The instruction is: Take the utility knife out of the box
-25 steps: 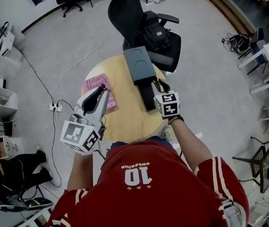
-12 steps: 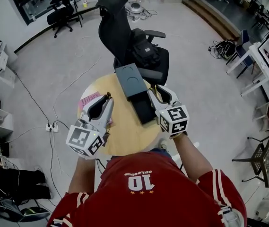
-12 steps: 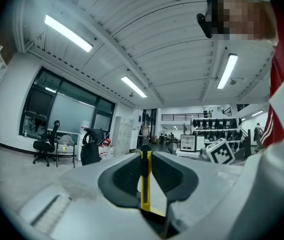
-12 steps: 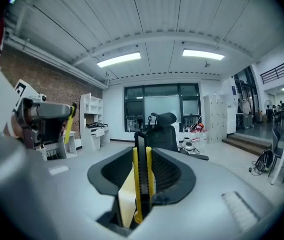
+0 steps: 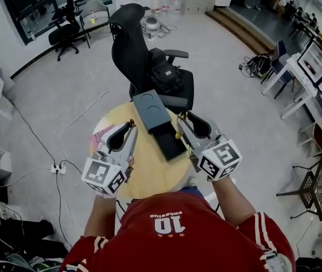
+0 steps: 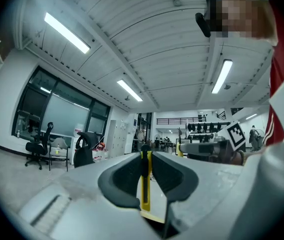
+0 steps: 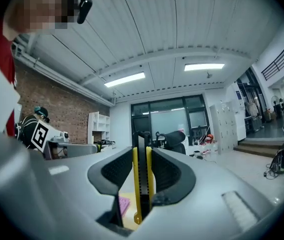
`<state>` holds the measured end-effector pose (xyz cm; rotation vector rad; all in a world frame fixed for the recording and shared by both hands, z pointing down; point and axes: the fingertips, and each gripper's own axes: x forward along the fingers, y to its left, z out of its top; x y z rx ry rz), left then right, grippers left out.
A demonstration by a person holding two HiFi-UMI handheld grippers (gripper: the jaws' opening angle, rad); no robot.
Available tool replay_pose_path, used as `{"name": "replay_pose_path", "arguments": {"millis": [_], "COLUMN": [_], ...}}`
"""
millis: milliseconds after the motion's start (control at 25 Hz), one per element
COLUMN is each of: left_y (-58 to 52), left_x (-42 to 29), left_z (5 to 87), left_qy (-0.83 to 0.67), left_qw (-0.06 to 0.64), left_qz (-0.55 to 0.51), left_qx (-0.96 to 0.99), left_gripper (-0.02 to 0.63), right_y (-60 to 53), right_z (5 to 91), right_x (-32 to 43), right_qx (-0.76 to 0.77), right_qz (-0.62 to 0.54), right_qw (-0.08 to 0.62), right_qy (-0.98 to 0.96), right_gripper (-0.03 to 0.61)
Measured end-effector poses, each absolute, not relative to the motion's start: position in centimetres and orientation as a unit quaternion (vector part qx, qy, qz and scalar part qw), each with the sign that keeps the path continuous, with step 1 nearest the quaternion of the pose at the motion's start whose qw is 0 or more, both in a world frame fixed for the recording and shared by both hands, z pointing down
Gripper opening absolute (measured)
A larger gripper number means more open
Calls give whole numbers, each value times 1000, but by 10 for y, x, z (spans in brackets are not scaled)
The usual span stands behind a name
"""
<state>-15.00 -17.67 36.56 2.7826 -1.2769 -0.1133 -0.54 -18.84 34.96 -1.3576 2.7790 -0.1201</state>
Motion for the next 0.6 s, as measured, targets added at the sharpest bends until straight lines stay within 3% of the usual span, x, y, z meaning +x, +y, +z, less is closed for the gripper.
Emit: {"name": "replay_pose_path", "arguments": {"millis": [600], "left_y": [-174], "left_x": [-161], "left_z": [342], "left_qy": [-411], "left_qw": [16], "left_qz": [-46], "left_qx": [910], "left_gripper": [74], "right_y": [-179], "right_z": [338], "right_x": [-6], "right_qx": [-475], "right_qz": [-13], "right_qw": [9], "right_qy": [880], "right_gripper": [121]}}
